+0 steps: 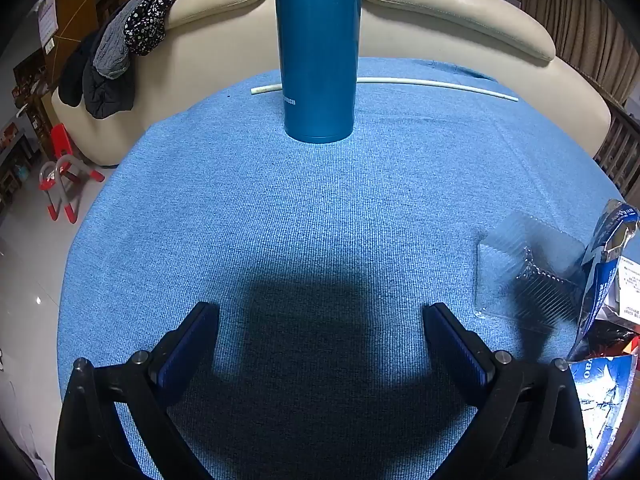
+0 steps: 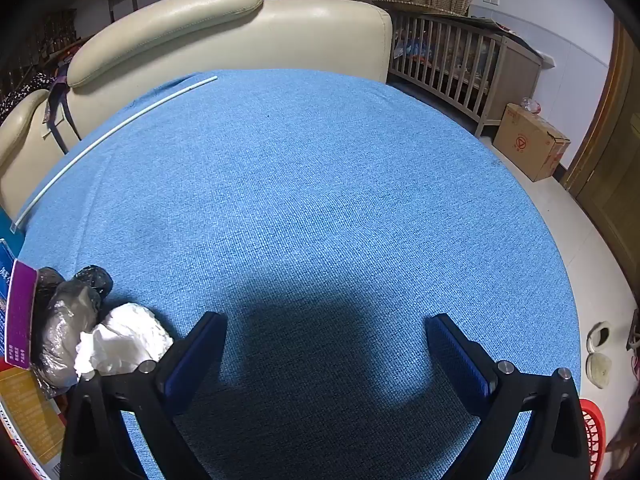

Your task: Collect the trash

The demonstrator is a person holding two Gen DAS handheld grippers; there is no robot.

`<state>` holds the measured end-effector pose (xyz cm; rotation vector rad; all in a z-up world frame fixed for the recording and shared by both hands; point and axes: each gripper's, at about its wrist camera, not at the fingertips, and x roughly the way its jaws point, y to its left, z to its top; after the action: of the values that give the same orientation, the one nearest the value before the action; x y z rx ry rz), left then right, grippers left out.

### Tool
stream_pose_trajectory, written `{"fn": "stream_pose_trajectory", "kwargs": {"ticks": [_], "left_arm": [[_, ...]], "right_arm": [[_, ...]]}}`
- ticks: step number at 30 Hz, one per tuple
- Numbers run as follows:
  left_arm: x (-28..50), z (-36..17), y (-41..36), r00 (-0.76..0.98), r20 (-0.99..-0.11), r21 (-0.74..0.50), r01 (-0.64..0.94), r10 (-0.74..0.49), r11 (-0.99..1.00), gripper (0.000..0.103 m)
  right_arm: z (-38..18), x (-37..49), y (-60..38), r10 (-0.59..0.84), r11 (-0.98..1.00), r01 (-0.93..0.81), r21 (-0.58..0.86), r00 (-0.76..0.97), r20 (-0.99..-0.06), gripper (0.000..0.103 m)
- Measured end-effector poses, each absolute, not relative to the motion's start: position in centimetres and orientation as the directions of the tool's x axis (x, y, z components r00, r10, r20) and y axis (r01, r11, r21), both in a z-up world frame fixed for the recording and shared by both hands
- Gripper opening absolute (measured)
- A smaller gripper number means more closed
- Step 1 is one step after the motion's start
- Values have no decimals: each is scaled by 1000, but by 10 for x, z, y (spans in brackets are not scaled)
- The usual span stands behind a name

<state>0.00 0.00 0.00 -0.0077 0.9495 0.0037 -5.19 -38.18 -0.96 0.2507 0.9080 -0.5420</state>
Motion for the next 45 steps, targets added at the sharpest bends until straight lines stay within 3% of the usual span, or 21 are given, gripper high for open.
{"fn": "stream_pose_trajectory", "kwargs": {"ticks": [12,15,20,28,45], "left_arm": [[0,1,1,580,-814,-8,18,-17,1000,103],[-3,3,6,574,-817,-31,47,-52,998,103],[-25,33,36,651,-758,-34,9,-32,999,103],[-63,62,40,706,-707,-21,32,-38,999,103],[-184,96,11,726,-662,-85,172,-185,981,103]], "right_arm": [[-11,-47,-382,-338,838,546,-18,491,-803,103],[-5,-48,-384,-288,855,518,-9,460,-840,103],[36,-83,-378,-357,859,511,-41,539,-763,103],[79,-144,-340,-296,897,440,32,655,-696,103],[87,-241,-255,-164,935,325,141,750,-641,103]]}}
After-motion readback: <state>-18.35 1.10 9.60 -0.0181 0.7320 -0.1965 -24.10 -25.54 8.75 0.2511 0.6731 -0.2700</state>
